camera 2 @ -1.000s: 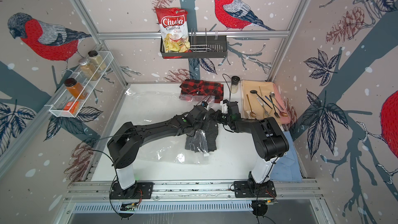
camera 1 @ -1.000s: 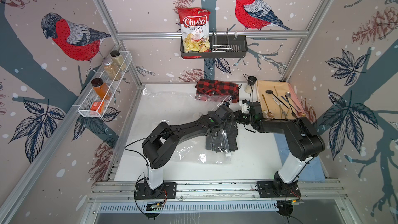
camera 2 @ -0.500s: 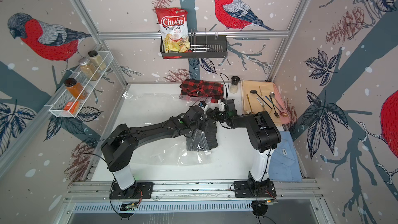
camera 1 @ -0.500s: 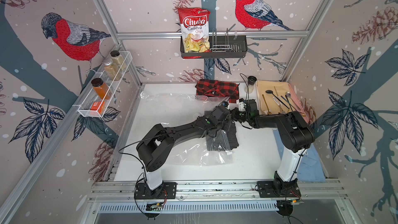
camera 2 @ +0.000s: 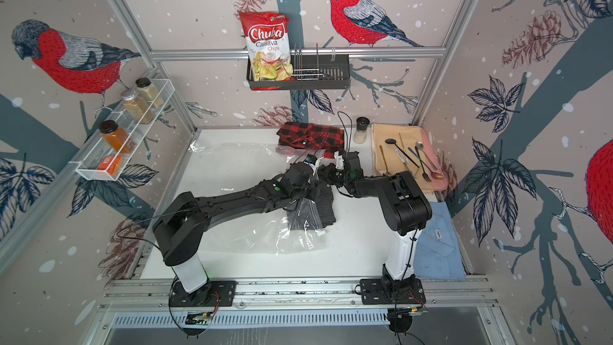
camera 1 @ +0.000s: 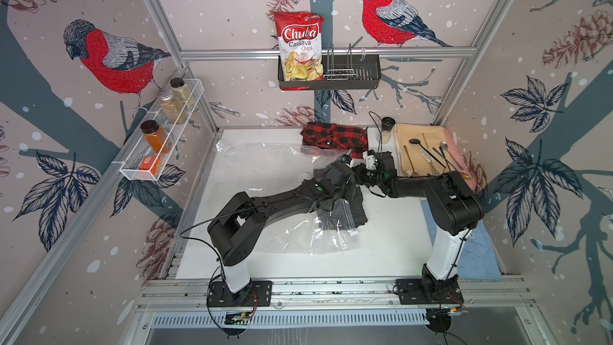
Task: Place the folded shirt into the vacuum bag
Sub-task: Place the shirt in the vacuum bag.
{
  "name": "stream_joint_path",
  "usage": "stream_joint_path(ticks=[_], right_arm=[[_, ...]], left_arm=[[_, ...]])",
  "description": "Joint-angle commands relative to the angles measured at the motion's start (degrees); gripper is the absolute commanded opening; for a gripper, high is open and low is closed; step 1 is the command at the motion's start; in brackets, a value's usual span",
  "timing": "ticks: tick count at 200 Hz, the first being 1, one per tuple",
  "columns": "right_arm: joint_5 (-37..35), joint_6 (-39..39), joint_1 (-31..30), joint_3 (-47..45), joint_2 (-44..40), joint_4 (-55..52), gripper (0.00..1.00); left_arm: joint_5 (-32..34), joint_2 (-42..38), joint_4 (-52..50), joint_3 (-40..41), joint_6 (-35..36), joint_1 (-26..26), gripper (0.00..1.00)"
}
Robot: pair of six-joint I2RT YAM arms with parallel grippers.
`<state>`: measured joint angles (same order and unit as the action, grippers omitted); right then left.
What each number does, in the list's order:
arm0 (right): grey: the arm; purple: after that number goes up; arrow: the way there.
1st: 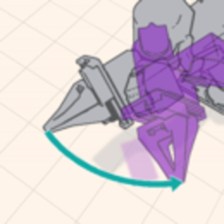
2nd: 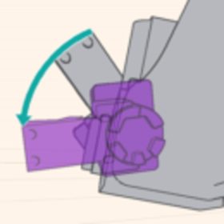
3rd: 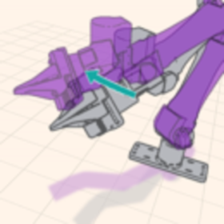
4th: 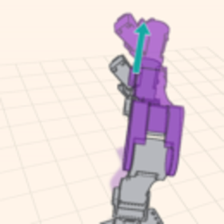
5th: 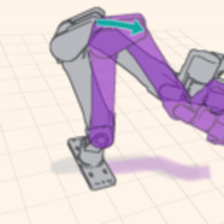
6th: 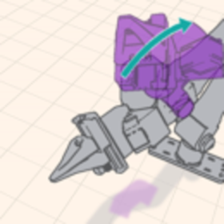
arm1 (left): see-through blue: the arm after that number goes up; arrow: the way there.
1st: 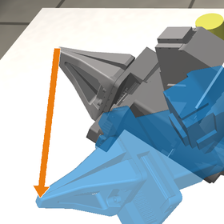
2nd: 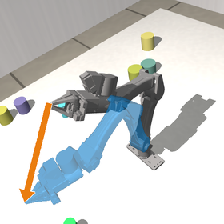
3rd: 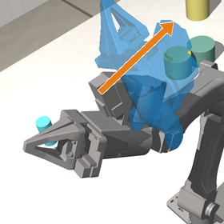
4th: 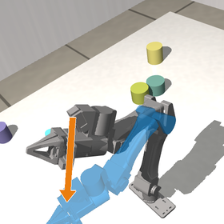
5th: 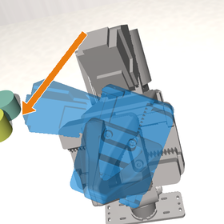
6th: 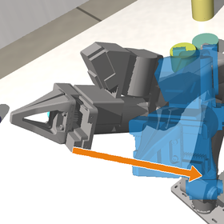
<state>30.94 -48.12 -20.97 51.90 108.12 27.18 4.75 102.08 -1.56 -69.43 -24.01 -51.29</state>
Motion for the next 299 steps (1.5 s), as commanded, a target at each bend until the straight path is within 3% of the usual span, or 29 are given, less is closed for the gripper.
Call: stream_joint_path(ticks=[1,22,58,129,157,191,215,261,299], right_arm=[[-3.2,3.8,0.7,-2.3,-4.1,-4.5,0.45],[-3.9,6.9,2.5,-6.2,-8.2,-7.9,0.64],[-4.8,11.5,3.6,-12.7,-15.7,-14.0,0.86],[-2.2,11.6,0.1,-24.7,-27.3,-18.6,0.90],[-1.4,8.7,-4.1,-26.4,-27.0,-15.7,0.80],[0.3,4.4,-6.7,-26.4,-25.8,-9.3,0.32],[1.7,3.3,-7.2,-25.0,-25.8,-8.0,0.11],[6.8,-2.9,-7.3,-23.3,-24.8,-0.8,0.05],[7.0,-5.1,-7.7,-22.9,-21.0,1.9,0.02]], left_arm=[[1.6,0.8,4.0,0.2,0.0,0.5,0.00],[1.7,1.4,4.5,0.7,-0.4,1.3,0.00],[0.6,2.1,6.4,1.9,-1.2,2.7,0.00],[-1.7,3.4,7.3,2.2,-2.2,3.8,0.00],[-2.4,3.4,7.5,2.2,-2.6,3.9,0.00],[-2.5,2.9,7.5,2.6,-3.0,3.9,0.00],[-2.4,2.6,7.2,2.8,-3.0,3.9,0.00],[-2.8,1.4,7.0,3.2,-4.0,3.9,0.00],[-3.9,-0.1,6.9,3.3,-5.0,3.7,0.00]])
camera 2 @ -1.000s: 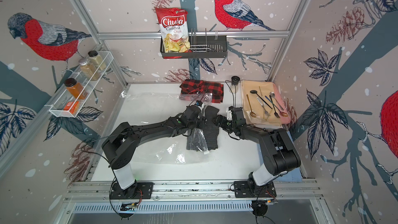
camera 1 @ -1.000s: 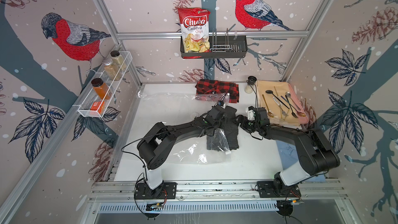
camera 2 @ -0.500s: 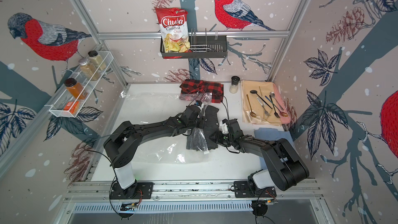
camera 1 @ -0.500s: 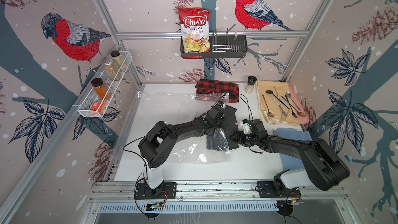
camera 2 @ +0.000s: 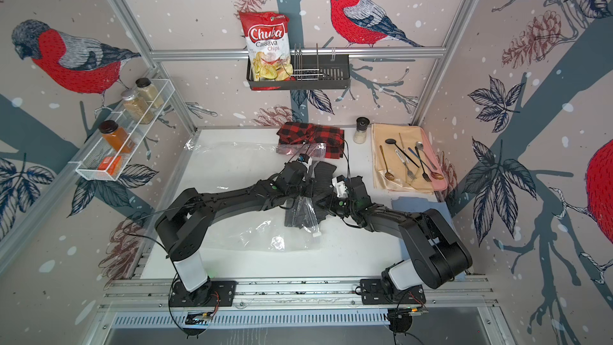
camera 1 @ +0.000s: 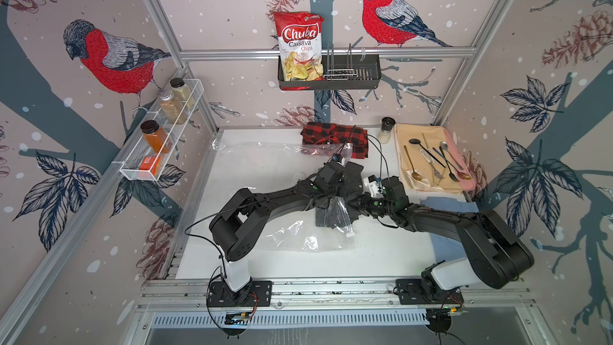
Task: Place the folded shirt into the vacuum bag
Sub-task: Place the shirt in the vacuum bag.
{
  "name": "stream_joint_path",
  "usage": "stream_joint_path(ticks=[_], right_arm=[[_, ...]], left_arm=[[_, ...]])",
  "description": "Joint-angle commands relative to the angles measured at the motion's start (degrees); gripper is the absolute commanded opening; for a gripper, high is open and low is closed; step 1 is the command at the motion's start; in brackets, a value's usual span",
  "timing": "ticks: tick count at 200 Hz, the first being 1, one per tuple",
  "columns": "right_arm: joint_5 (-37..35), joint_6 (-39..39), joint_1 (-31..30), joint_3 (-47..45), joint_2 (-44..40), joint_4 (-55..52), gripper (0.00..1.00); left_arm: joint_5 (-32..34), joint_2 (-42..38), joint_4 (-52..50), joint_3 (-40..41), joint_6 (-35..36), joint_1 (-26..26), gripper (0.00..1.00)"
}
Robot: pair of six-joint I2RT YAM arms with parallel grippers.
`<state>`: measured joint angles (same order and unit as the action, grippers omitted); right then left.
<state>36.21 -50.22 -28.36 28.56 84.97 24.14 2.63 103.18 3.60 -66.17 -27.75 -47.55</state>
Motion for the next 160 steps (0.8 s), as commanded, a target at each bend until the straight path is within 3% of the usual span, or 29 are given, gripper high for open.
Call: stream_joint_path(ticks=[1,112,160], right_arm=[[1.8,-3.1,-0.3,0.5,2.3,5.1,0.02],[-1.1,-5.8,-3.3,0.4,5.7,7.5,0.00],[0.1,-6.7,-8.0,1.8,8.7,10.5,0.00]], left_arm=[[-1.7,-1.3,1.8,0.1,-1.2,0.0,0.00],[-0.5,-4.9,1.9,1.1,-3.8,-0.8,0.00],[0.1,-6.7,2.7,1.8,-4.2,-0.9,0.00]])
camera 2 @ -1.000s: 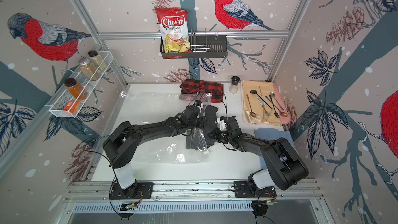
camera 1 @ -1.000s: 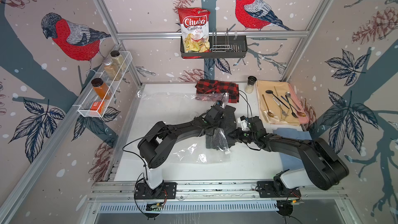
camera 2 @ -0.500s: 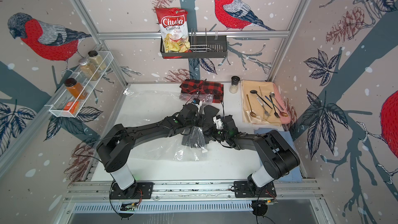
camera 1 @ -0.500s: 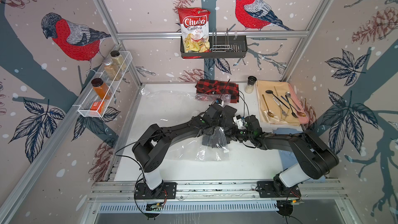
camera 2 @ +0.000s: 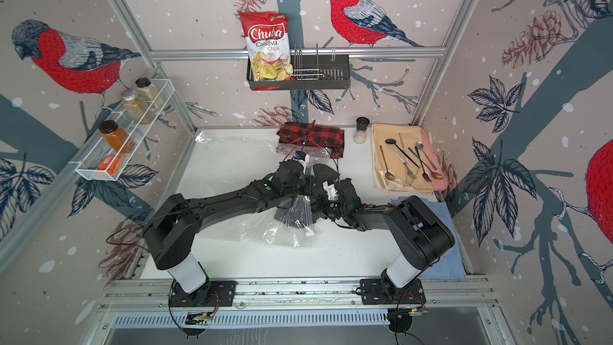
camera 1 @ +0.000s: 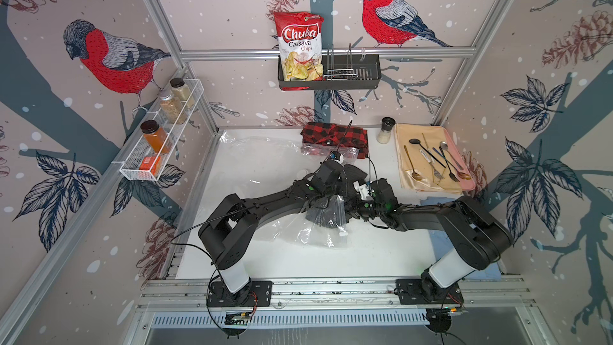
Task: Place the folded shirt into the vacuum bag
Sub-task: Place the shirt in the vacuum bag.
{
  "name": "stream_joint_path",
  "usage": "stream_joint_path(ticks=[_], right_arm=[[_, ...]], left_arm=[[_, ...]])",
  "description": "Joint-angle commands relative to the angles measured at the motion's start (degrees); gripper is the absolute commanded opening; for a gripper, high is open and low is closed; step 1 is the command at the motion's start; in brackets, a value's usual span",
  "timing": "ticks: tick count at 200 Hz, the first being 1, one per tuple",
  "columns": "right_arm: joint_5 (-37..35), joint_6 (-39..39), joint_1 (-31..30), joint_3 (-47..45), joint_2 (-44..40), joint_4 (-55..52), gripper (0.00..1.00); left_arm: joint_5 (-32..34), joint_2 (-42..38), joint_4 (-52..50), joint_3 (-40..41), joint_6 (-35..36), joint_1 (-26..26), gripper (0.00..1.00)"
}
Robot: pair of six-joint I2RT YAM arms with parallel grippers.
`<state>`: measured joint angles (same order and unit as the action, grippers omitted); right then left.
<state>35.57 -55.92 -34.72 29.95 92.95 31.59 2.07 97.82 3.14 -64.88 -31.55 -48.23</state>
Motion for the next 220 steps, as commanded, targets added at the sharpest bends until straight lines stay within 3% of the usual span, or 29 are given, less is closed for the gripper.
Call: stream_joint_path(ticks=[1,66,142,220], right_arm=[[0.7,-1.0,-1.7,0.3,0.7,3.0,0.00],[-1.3,-2.1,-1.5,-1.9,0.5,5.6,0.00],[1.4,-13.8,1.5,-1.8,0.1,19.2,0.00],[4.3,-18.1,-4.8,-2.1,8.8,27.7,0.00]], left_arm=[[0.7,-1.4,3.2,0.6,-0.4,-0.2,0.00],[0.8,-2.9,3.9,2.1,-1.4,-0.2,0.00],[1.0,-4.4,5.3,5.7,-2.7,-0.9,0.00],[1.3,-4.8,5.5,5.3,-2.4,-0.9,0.00]])
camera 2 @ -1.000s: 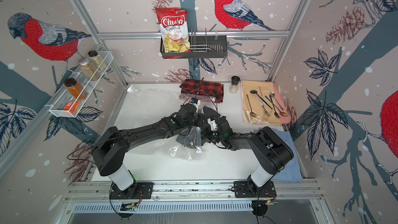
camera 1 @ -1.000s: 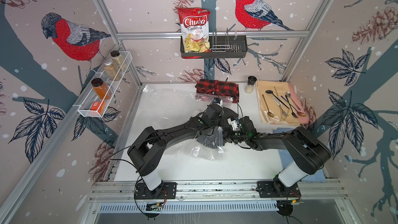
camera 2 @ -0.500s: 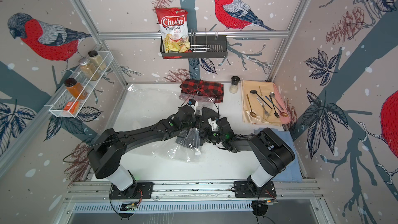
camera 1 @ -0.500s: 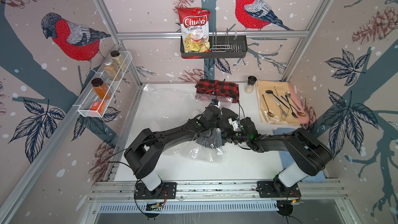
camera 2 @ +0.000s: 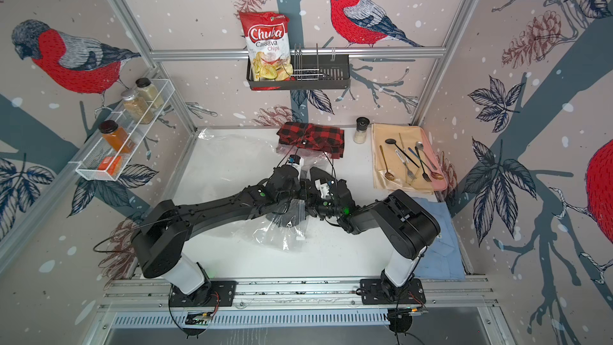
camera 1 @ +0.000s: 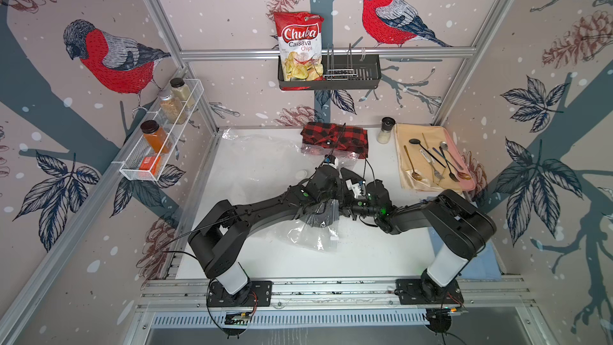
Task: Place the folded shirt into the vacuum bag
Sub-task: Place the shirt in the vacuum bag.
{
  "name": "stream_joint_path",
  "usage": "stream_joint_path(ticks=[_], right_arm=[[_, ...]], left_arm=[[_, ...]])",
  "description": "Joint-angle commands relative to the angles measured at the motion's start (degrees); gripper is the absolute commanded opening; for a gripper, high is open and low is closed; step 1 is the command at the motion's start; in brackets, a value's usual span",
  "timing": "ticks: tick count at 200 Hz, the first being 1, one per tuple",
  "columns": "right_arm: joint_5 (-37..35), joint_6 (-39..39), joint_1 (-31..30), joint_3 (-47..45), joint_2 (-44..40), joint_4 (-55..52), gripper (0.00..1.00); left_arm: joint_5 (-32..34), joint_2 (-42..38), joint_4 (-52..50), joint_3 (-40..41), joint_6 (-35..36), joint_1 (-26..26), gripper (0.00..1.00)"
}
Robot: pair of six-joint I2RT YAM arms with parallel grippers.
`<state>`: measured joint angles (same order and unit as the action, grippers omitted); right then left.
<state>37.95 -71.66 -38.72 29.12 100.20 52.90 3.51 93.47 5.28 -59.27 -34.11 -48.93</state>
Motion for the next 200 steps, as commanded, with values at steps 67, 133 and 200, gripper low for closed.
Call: stream_joint_path(ticks=[67,133,200], right_arm=[[-4.1,7.6,1.2,-2.8,-5.2,-9.3,0.23],[-10.3,23.4,6.2,-1.1,-17.9,-35.0,0.71],[-6.8,32.0,22.1,-0.6,-23.0,-41.1,0.81]], left_arm=[[1.9,-0.6,2.5,1.8,-0.1,0.1,0.00],[2.2,1.5,1.3,2.8,0.2,0.8,0.00],[0.8,4.7,1.0,2.4,-0.3,0.8,0.00]])
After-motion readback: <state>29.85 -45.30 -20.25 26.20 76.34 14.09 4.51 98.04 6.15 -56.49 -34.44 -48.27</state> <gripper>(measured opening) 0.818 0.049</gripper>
